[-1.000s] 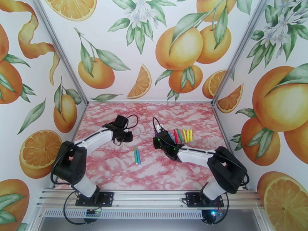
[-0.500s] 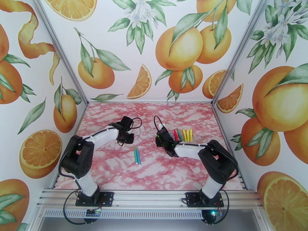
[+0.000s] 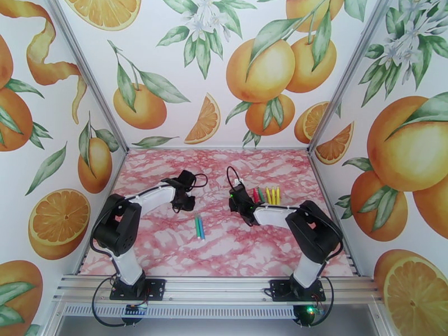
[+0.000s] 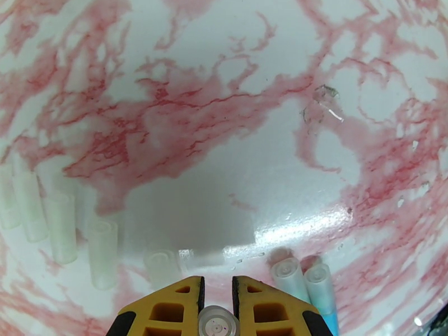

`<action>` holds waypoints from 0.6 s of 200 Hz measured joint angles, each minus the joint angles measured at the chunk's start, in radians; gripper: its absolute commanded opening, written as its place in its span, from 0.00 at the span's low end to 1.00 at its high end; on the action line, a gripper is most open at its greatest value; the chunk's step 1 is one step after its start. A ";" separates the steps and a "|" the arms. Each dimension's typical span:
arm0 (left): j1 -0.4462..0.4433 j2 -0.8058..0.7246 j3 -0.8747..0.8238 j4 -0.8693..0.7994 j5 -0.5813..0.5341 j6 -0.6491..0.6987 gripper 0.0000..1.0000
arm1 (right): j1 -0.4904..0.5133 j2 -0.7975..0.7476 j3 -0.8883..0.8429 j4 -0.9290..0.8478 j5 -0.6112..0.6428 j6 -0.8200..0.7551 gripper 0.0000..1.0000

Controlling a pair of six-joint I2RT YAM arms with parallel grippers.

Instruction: Open the pen caps

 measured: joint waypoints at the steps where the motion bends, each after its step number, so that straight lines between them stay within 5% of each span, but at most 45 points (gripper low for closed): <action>1: 0.000 0.001 0.000 0.000 0.000 0.000 0.08 | 0.000 0.000 0.000 0.000 0.000 0.000 0.05; 120: -0.008 0.031 0.008 -0.019 -0.024 0.007 0.23 | -0.017 0.023 0.022 -0.058 0.006 0.041 0.13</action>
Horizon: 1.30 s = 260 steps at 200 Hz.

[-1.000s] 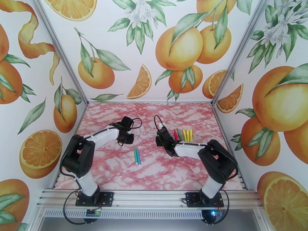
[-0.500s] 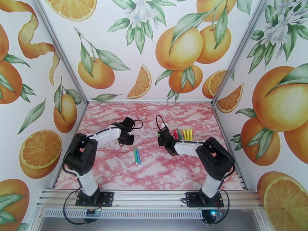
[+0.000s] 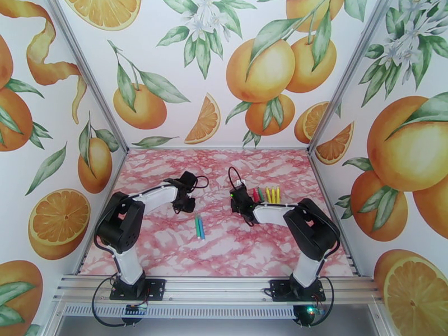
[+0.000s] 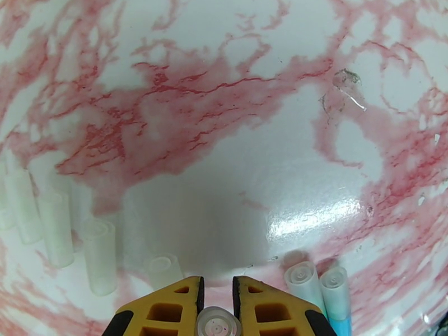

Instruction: Open the pen caps

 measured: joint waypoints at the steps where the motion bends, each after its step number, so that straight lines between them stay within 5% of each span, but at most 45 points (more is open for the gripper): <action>1: 0.000 0.000 0.000 0.000 0.000 0.000 0.24 | 0.000 0.000 0.000 -0.001 0.000 0.000 0.13; 163: -0.012 -0.003 0.013 -0.006 -0.011 0.000 0.37 | -0.004 0.013 0.036 -0.055 0.000 0.003 0.29; 260: -0.012 -0.148 -0.011 0.094 0.034 0.005 0.60 | -0.004 -0.038 0.037 -0.080 -0.027 -0.032 0.41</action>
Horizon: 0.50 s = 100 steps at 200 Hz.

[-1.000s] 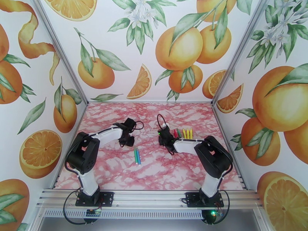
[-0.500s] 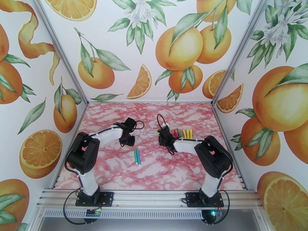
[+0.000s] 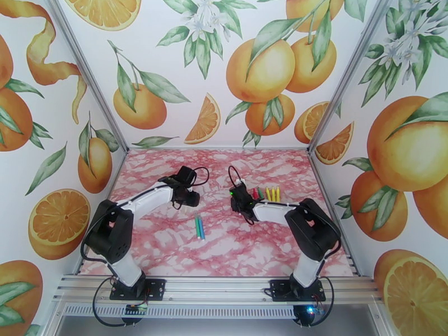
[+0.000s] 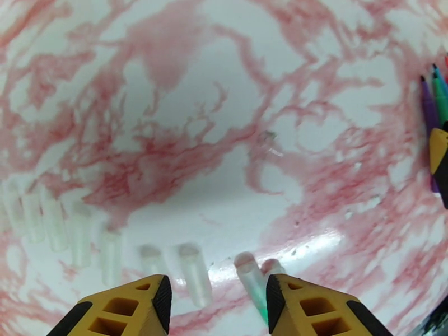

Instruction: Open the pen caps

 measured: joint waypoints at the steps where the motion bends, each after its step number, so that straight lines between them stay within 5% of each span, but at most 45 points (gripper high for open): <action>1: 0.000 -0.002 -0.002 0.001 -0.001 -0.001 0.60 | 0.000 -0.002 0.000 0.000 0.000 -0.001 0.41; 100: 0.079 -0.236 -0.235 0.159 -0.010 0.019 0.74 | 0.098 -0.221 -0.032 -0.038 -0.050 -0.077 0.55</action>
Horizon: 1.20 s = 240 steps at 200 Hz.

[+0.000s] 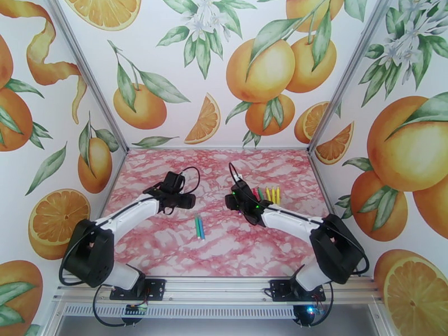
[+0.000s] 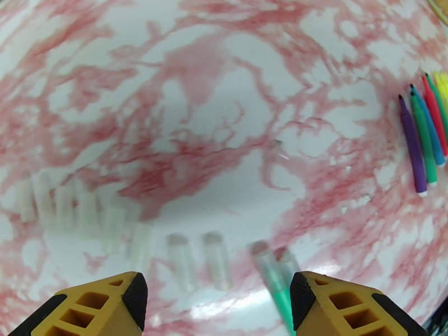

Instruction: Open the pen caps

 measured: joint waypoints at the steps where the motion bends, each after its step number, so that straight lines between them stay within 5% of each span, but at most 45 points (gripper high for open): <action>1: 0.003 -0.004 -0.003 0.002 -0.001 0.001 0.74 | 0.003 -0.001 0.000 -0.001 0.000 -0.002 0.55; 90: 0.101 -0.199 -0.141 0.081 -0.067 -0.005 0.85 | 0.153 -0.005 0.039 -0.078 -0.092 -0.018 0.55; 240: 0.172 -0.205 -0.177 0.129 -0.076 -0.007 0.86 | 0.299 0.247 0.160 -0.125 -0.172 0.040 0.49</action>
